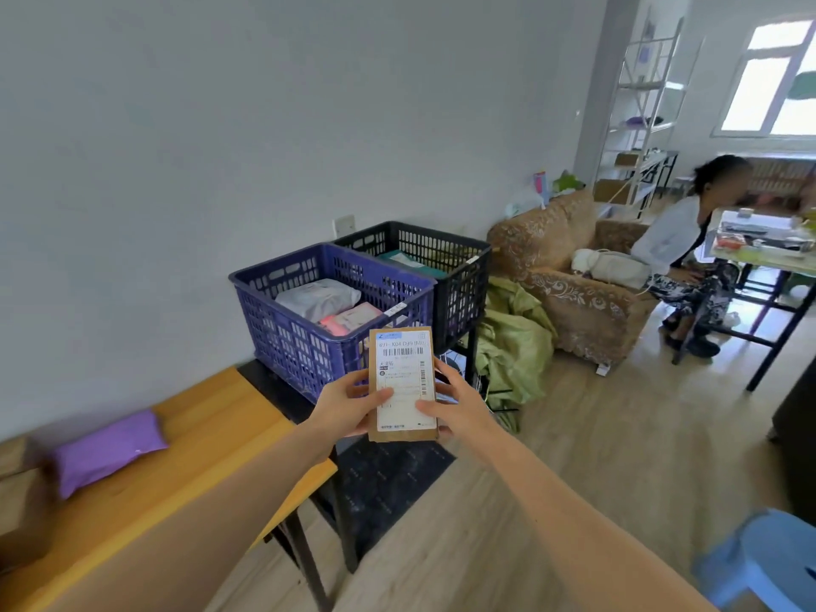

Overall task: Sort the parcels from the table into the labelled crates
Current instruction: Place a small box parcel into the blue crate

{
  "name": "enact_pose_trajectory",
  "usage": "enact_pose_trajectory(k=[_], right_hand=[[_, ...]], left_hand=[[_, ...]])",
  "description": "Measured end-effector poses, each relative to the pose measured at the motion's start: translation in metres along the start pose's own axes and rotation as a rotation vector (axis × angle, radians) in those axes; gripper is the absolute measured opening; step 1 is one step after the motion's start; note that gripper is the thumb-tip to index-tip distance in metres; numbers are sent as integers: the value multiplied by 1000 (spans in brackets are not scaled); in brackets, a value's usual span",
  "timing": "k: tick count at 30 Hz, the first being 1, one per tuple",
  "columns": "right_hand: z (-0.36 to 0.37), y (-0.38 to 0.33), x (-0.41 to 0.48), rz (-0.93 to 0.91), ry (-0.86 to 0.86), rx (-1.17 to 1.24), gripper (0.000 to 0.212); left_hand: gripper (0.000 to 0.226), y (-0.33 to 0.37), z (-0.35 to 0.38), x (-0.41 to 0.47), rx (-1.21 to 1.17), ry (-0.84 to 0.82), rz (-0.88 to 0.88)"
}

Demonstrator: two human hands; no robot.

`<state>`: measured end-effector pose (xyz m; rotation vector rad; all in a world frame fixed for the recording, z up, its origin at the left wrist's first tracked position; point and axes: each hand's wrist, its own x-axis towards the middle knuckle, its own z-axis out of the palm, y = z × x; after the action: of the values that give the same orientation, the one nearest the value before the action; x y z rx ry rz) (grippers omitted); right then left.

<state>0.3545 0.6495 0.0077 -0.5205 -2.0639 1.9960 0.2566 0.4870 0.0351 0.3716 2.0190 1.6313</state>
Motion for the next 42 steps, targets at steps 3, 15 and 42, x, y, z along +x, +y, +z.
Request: enact_pose_trajectory(k=[3, 15, 42], right_hand=[[-23, -4, 26, 3, -9, 24, 72], [-102, -51, 189, -32, -6, -36, 74], [-33, -64, 471, -18, -683, -51, 86]], left_hand=[[41, 7, 16, 36, -28, -17, -1], [36, 75, 58, 192, -171, -87, 108], [61, 104, -29, 353, 99, 477, -118]])
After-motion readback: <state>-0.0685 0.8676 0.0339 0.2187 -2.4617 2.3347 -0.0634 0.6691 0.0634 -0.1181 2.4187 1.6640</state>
